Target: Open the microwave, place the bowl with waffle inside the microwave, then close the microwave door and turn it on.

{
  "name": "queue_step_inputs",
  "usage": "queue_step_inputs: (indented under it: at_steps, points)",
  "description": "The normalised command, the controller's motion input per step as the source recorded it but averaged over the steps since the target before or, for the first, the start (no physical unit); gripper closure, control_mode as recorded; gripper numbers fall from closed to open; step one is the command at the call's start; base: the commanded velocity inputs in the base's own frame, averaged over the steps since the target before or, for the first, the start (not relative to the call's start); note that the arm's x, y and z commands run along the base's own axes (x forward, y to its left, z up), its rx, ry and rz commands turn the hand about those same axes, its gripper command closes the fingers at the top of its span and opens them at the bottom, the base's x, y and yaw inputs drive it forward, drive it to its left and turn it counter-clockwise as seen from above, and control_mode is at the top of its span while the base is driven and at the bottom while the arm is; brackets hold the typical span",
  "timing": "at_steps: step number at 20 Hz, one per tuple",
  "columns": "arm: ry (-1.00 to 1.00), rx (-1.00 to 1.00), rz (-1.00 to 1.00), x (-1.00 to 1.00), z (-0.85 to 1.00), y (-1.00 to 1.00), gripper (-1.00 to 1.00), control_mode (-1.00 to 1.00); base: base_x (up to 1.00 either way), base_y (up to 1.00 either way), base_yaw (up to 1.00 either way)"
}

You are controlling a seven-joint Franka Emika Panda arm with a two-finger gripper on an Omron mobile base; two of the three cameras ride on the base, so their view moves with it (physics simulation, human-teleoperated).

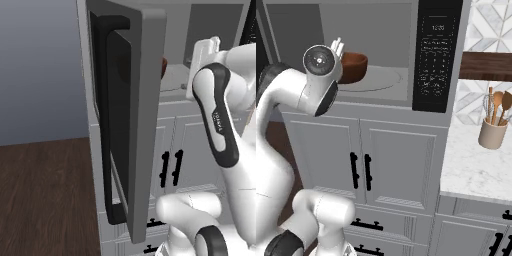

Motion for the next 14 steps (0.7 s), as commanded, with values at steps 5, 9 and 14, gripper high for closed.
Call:
queue_step_inputs:
  at_steps: [5, 9, 14]
  points:
    - [0.05, -0.09, 0.08, -1.00, 0.29, 0.01, 1.00, -1.00, 0.00, 0.00, 0.00]
    - [0.10, -0.03, 0.01, -0.28, 0.00, 0.04, 1.00, -1.00, 0.00, 0.00, 0.00]
    - [-0.01, -0.02, 0.00, -0.42, 0.00, 0.06, 1.00, -1.00, 0.00, 0.00, 0.00]
